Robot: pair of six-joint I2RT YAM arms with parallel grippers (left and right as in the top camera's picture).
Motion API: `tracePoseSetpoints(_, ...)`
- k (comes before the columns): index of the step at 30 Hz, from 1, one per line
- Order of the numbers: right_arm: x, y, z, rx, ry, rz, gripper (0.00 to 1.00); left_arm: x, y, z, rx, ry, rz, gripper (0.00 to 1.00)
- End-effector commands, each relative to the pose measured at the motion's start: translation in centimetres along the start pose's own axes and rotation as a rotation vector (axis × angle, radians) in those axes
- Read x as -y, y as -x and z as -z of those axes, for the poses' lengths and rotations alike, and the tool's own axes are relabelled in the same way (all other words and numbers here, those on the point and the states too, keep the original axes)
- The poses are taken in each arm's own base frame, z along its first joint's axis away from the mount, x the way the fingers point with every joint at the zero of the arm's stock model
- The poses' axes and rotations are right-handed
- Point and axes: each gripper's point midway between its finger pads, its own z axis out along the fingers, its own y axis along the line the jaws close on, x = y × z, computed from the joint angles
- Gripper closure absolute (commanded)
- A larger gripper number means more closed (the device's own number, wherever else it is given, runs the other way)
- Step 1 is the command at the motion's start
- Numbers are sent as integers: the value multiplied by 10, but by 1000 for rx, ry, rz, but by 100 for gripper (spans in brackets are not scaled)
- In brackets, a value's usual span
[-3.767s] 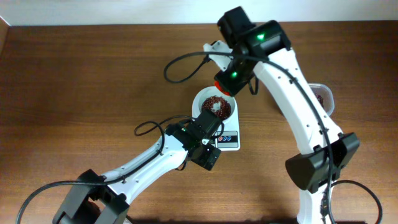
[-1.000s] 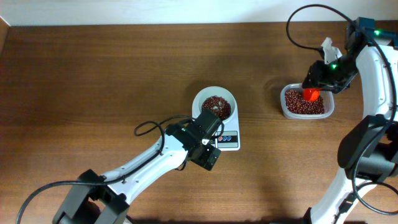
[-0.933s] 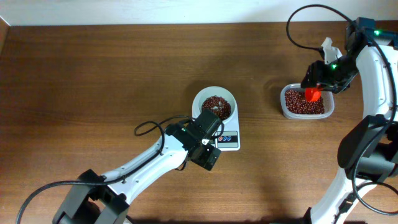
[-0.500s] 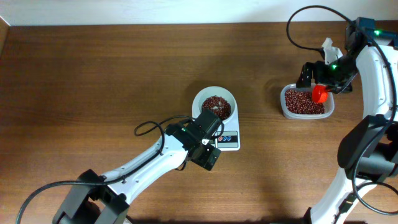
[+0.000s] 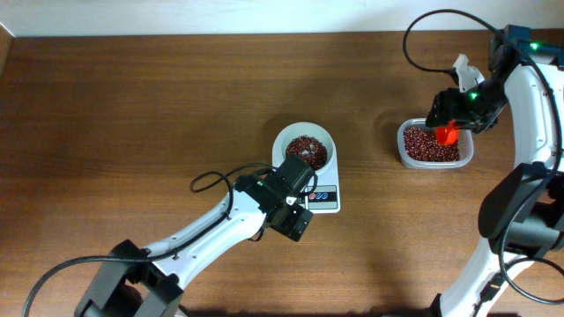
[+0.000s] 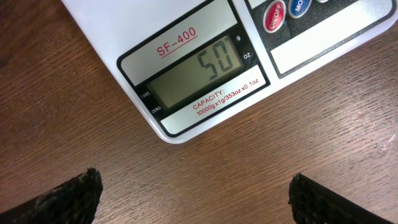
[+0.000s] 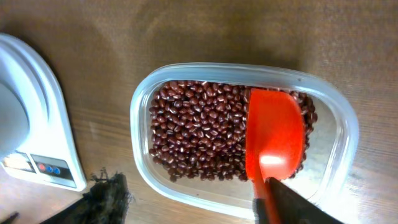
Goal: Scoop item into bowl and weigh 50g on scale
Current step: 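Lower the scoop into the bean tub and release it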
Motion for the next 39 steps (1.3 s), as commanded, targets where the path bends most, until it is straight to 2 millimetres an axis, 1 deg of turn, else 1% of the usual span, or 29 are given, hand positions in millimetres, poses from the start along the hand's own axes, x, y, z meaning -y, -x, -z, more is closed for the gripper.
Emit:
tracePoseSetpoints(1,-1,-3,-1,-12,1,11,46,0,-4,-3,-13,9,-22,1)
tracePoseSetpoints(2,-2,-3,-1,-12,1,12,57,0,-4,-3,-13,9,-22,1)
tracePoseSetpoints(3,-1,-3,-2,-13,1,11,59,0,-4,-3,-13,9,-22,1)
tracePoseSetpoints(4,-1,-3,-2,-13,0,11,55,0,-4,-3,-13,9,-22,1)
tracePoseSetpoints(5,-1,-2,-2,-7,-1,13,22,0,-4,-3,-13,9,-22,1)
tracePoseSetpoints(6,0,-1,-2,-3,-2,14,6,0,-4,-3,-13,8,-22,1)
tracePoseSetpoints(8,-1,-1,-3,-5,-1,14,13,0,-4,-3,-13,9,-22,1)
tracePoseSetpoints(10,0,-1,-3,-6,-1,13,46,0,-4,-3,-13,9,-22,1)
tracePoseSetpoints(11,-1,-1,-3,-8,-1,13,44,0,-4,-3,-13,9,-22,1)
tracePoseSetpoints(12,-1,-2,-3,-8,0,13,37,0,-4,-3,-13,8,-22,1)
tracePoseSetpoints(13,-1,-3,-3,-14,1,11,81,0,-4,-3,-13,9,-22,1)
tracePoseSetpoints(14,-2,-4,-3,-16,2,11,88,0,-4,-3,-13,9,-22,1)
tracePoseSetpoints(15,-1,-3,-3,-15,1,12,66,0,-4,-3,-13,9,-22,1)
tracePoseSetpoints(16,-1,-1,-3,-8,-1,14,11,0,-4,-3,-13,8,-22,1)
tracePoseSetpoints(17,-1,-2,-3,-8,0,14,6,0,-4,-3,-13,8,-22,1)
tracePoseSetpoints(18,-2,-3,-3,-13,5,12,55,0,-4,-3,-13,9,-22,1)
tracePoseSetpoints(19,-2,-3,-3,-13,5,12,56,0,-4,-3,-13,9,-22,1)
tracePoseSetpoints(21,-2,-2,-3,-9,3,13,11,0,-4,-3,-13,8,-22,1)
tracePoseSetpoints(22,-1,0,-3,-4,2,14,1,0,-4,-3,-13,8,-22,1)
tracePoseSetpoints(28,0,2,-3,5,-4,18,1,0,-4,-3,-13,9,-22,1)
tracePoseSetpoints(31,13,6,-3,17,-73,22,1,0,-4,-3,-13,9,-22,1)
tracePoseSetpoints(32,20,9,-2,27,-115,26,1,0,-4,-3,-13,8,-22,1)
tracePoseSetpoints(34,27,14,-1,45,-151,30,1,0,-4,-3,-13,9,-22,1)
tracePoseSetpoints(39,40,40,4,145,-223,49,1,0,-4,-3,-13,8,-22,1)
